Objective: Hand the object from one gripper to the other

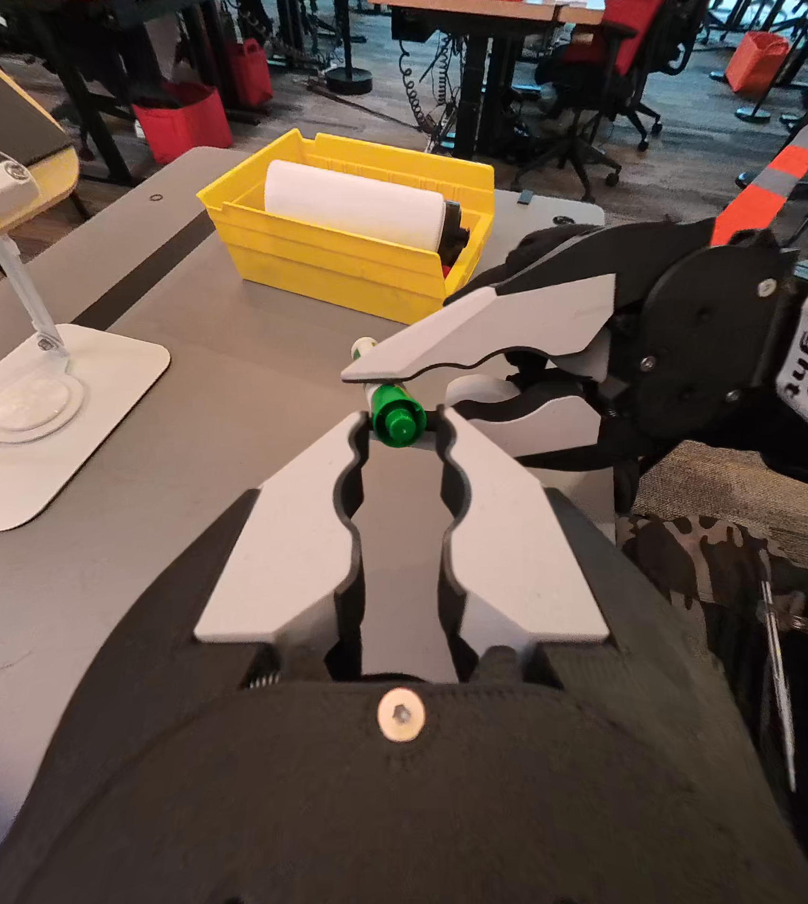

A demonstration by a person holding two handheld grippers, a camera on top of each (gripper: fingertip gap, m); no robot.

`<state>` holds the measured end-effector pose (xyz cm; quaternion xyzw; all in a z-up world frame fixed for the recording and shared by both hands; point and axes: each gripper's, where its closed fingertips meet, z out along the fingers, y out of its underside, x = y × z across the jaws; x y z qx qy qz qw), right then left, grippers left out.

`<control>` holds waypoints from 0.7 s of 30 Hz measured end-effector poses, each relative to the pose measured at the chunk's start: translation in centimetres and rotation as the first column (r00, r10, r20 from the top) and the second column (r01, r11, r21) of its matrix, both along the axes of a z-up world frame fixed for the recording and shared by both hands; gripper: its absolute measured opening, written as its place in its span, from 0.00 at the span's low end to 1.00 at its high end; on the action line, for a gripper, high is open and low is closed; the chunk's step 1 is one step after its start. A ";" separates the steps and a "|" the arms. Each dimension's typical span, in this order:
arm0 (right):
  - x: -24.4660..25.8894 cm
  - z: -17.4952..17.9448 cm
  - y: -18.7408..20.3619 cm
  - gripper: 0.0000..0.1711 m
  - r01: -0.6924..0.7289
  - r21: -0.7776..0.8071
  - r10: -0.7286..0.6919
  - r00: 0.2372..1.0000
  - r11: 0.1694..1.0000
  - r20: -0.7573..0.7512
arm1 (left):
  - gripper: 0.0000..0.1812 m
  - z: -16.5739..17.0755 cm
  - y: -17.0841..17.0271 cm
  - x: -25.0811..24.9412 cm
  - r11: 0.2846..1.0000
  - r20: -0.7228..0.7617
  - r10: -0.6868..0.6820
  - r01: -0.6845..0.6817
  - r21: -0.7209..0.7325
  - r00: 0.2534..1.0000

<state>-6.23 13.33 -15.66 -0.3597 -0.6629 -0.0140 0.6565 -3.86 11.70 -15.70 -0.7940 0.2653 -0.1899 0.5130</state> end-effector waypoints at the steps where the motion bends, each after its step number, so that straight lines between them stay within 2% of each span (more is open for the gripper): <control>1: -0.1 0.1 0.0 0.10 0.005 0.004 -0.005 1.000 1.000 0.000 | 0.12 0.0 0.0 0.0 1.000 0.008 0.004 -0.004 0.000 1.000; 8: 0.0 0.6 0.0 0.10 0.031 0.070 -0.032 0.999 0.997 0.006 | 0.10 0.5 0.2 -0.2 0.999 0.043 0.025 -0.027 0.038 0.999; 10: -0.1 0.4 -0.1 0.10 0.032 0.087 -0.034 0.999 0.996 0.019 | 0.16 0.9 0.3 -0.1 0.998 0.059 0.031 -0.033 0.049 0.998; 13: -0.4 0.2 -0.5 0.10 0.026 0.095 -0.028 0.999 0.995 0.024 | 0.10 0.6 0.3 -0.3 0.998 0.037 0.037 -0.039 0.039 0.999; 19: -0.5 0.1 -0.5 0.10 0.020 0.075 -0.021 1.000 0.997 0.010 | 0.10 0.5 0.4 -0.4 0.999 0.072 0.042 -0.043 0.021 0.997; 20: -0.6 0.0 -0.5 0.11 0.015 0.060 -0.015 1.000 0.998 0.013 | 0.10 0.3 0.4 -0.6 0.999 0.070 0.044 -0.045 0.010 0.997; 21: -0.7 -0.1 -0.5 0.18 0.008 0.035 -0.009 1.000 0.999 0.007 | 0.10 0.3 0.5 -0.8 0.999 0.078 0.047 -0.047 0.008 0.996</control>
